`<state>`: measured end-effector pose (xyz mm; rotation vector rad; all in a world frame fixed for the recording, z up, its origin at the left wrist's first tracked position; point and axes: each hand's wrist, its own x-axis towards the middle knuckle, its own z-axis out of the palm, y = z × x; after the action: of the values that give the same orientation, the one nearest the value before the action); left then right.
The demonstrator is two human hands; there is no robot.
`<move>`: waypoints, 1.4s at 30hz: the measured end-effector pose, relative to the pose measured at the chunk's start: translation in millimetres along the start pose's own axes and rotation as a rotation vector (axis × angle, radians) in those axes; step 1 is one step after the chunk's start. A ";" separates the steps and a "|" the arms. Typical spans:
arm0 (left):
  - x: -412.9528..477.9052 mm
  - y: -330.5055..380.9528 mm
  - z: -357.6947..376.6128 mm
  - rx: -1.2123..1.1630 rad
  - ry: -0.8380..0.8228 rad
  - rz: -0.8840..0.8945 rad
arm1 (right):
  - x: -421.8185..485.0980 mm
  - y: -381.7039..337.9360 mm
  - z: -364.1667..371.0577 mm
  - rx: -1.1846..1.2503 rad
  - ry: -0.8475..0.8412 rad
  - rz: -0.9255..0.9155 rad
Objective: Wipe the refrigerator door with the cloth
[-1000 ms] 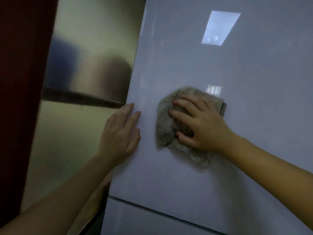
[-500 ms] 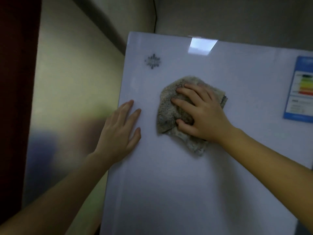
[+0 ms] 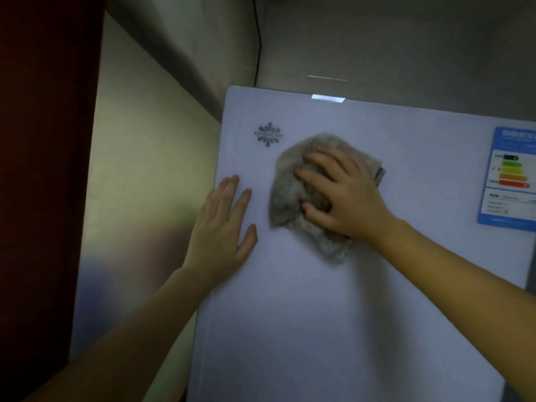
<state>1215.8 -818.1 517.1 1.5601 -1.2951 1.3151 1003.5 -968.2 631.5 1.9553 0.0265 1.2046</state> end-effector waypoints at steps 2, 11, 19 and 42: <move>-4.1 2.7 4.8 -0.011 0.020 -0.005 | 24.0 10.2 -3.5 0.014 0.049 0.074; -13.7 7.5 13.5 -0.030 0.053 -0.008 | 72.9 -5.0 8.2 0.062 0.086 0.075; -13.7 8.2 9.0 -0.014 0.059 -0.006 | 33.6 9.1 1.7 0.044 0.177 0.238; -5.2 12.3 -1.7 0.136 0.032 0.023 | -9.4 74.6 -27.3 0.060 0.130 0.066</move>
<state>1203.5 -818.3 511.4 1.6135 -1.2295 1.4635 949.8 -1004.4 678.5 1.9401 0.0663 1.3872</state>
